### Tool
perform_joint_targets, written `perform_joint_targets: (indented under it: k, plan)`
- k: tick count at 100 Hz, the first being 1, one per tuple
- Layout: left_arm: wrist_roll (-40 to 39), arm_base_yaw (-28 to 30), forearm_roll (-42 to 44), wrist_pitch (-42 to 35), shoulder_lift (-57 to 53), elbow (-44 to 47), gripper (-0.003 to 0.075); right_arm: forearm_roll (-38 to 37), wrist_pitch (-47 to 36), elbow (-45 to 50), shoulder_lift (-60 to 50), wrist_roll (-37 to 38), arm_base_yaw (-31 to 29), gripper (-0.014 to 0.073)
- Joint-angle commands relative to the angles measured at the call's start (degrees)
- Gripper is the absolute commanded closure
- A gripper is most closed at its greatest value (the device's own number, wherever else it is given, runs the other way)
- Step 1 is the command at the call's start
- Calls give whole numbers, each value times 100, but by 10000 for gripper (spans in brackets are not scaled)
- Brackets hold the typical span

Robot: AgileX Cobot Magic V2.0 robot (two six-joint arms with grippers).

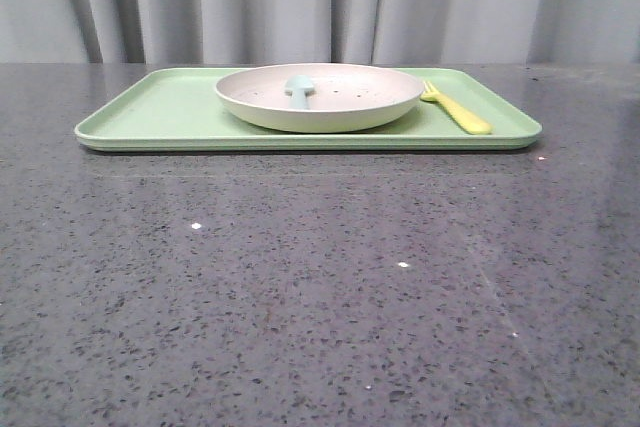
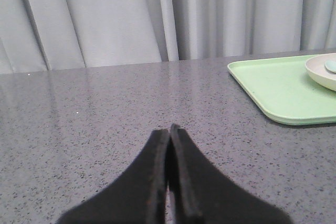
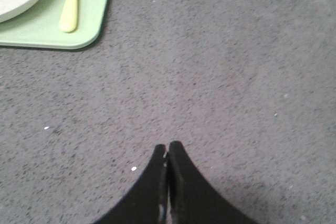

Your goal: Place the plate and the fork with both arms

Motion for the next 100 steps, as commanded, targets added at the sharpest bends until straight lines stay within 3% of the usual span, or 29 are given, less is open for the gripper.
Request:
perform_joint_targets:
  k: [1, 25, 42, 66, 85, 100]
  plan:
    - [-67, -15, 2, -489, -173, 85, 741, -346, -789, -11, -47, -7, -44, 713]
    - [-67, -15, 2, -489, -173, 85, 741, -401, -2911, 1119, -707, -7, -44, 713]
    - [-67, -15, 2, -489, -173, 85, 741, -377, -3986, 2033, -1253, -7, -44, 713]
    - [-67, -15, 2, -489, -173, 85, 741, 55, -4422, 2942, -2101, -237, -116, 713]
    - [-67, -15, 2, -489, -173, 85, 741, 700, -4605, 3370, -2619, -753, -569, 713]
    - [-67, -15, 2, -489, -173, 85, 741, 724, -4968, 3696, -2754, -773, -675, 713]
